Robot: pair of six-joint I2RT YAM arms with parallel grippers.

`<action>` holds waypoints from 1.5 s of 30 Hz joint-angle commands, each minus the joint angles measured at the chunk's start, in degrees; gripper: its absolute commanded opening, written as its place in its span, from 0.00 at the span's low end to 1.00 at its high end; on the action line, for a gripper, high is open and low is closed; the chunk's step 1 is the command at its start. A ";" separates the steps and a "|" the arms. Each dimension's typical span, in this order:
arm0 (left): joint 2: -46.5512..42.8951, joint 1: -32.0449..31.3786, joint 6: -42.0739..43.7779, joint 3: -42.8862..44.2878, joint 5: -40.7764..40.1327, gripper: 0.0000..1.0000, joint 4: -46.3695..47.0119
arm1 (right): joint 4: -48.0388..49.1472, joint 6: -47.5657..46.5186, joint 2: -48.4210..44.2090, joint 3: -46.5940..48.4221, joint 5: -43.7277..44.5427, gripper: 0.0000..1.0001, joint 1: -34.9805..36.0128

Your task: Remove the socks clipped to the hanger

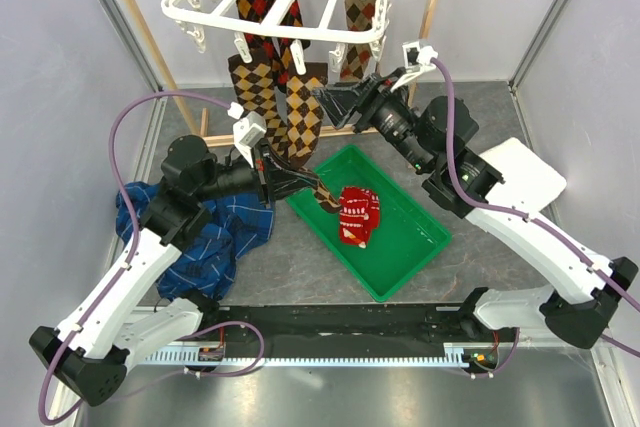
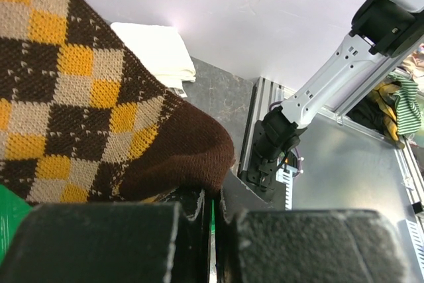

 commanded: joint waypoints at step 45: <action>3.47 -6.01 7.89 7.14 -36.08 0.80 -7.15 | 11.50 13.08 1.83 -7.33 4.56 0.00 5.95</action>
